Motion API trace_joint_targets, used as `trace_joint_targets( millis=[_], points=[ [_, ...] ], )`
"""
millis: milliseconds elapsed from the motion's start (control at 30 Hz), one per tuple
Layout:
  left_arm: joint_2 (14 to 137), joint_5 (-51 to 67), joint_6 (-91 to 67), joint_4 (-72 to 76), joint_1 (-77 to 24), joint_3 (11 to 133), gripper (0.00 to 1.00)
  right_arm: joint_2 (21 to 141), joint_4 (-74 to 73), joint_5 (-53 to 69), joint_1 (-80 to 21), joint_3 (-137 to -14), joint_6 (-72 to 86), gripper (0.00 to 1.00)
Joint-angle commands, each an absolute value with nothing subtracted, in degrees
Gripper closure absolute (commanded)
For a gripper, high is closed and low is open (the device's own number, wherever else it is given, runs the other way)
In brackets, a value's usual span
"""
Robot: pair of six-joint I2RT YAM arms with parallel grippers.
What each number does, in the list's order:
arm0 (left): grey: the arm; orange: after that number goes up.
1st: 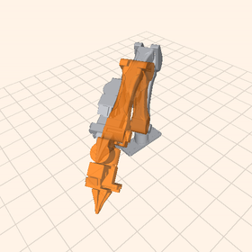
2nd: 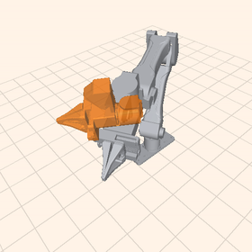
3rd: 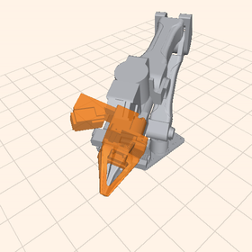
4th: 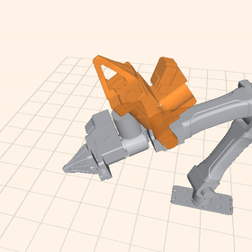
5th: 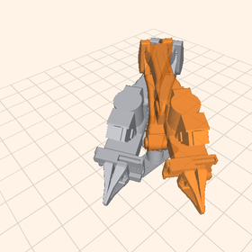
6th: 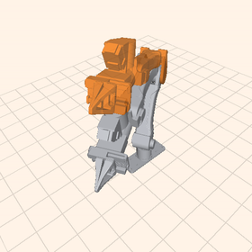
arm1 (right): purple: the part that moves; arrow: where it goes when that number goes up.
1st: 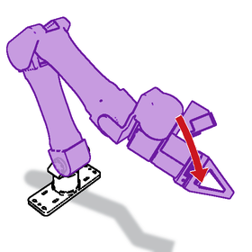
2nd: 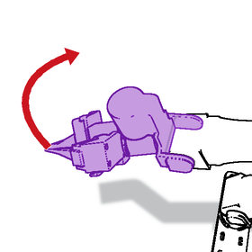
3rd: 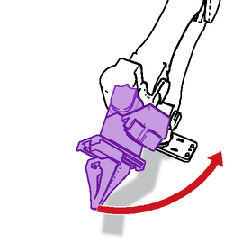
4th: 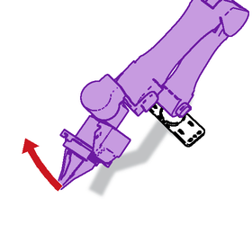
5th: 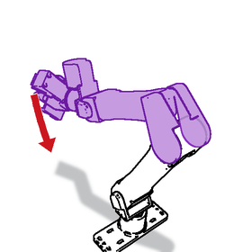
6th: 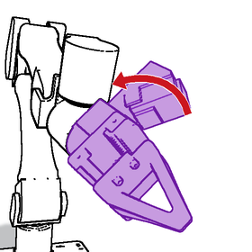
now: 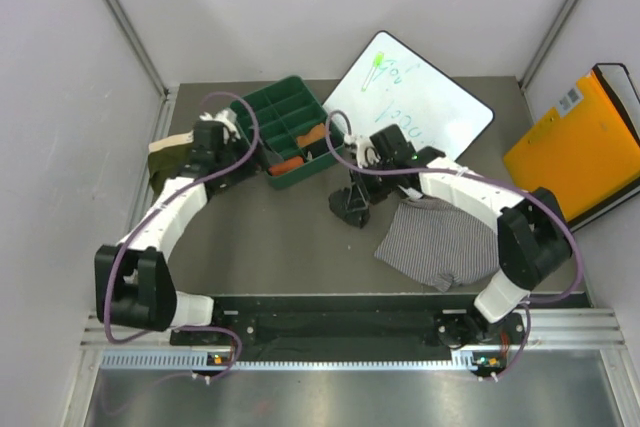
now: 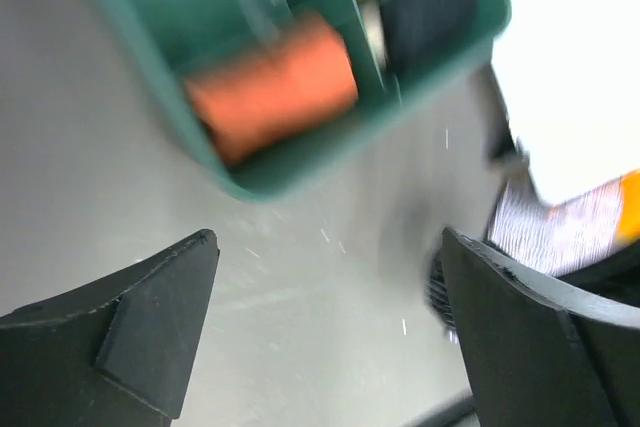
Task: Roll the underwear
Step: Pick up the underwear from the center of the board.
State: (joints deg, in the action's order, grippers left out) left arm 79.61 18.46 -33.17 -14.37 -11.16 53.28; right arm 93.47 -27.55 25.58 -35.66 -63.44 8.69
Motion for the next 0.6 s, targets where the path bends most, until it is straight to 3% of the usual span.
trace_joint_targets(
  millis=[0, 267, 467, 567],
  points=[
    [75.85, 16.78, -27.86, -23.11, -3.62, 58.0, 0.01, 93.06, -33.12, 21.1, -35.33, -79.49, 2.12, 1.0],
    [77.52, 25.05, -24.26, -24.16, 1.58, 61.96, 0.01, 103.08, -29.87, 26.98, -35.33, -95.51, -13.0, 1.0],
    [78.4, 24.35, -21.53, -26.02, 3.16, 64.6, 0.01, 116.44, -36.12, 29.96, -35.33, -117.13, -21.87, 1.0],
    [78.49, 24.17, -20.57, -24.79, 3.34, 64.16, 0.01, 118.56, -31.13, 30.41, -35.51, -117.77, -23.47, 1.0]
  ],
)
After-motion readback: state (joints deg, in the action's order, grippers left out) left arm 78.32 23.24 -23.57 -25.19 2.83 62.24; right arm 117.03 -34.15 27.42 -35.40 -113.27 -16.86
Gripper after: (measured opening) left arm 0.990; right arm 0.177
